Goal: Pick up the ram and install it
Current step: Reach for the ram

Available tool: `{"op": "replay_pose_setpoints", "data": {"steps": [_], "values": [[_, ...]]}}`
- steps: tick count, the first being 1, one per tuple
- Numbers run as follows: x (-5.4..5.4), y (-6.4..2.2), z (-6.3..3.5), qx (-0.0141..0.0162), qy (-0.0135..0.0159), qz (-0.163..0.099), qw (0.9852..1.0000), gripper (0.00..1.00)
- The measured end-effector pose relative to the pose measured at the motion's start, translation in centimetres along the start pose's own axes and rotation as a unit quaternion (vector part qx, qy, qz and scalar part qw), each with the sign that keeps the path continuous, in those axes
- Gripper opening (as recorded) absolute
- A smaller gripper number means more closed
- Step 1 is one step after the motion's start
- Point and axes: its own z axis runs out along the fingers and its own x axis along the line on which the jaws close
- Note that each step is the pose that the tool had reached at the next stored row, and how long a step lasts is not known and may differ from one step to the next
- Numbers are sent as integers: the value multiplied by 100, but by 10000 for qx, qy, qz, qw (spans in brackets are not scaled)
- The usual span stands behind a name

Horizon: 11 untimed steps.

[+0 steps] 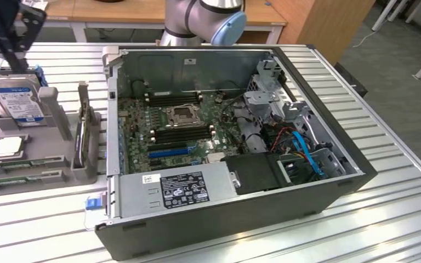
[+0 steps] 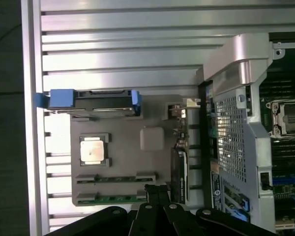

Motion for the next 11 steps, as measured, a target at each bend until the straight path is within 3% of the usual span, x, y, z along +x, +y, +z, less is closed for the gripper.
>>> {"op": "replay_pose_setpoints", "data": {"steps": [6,11], "values": [[270,-20,-7,0,0,0,10000,11],[283,-21,-7,-1,-1,0,10000,11]]}}
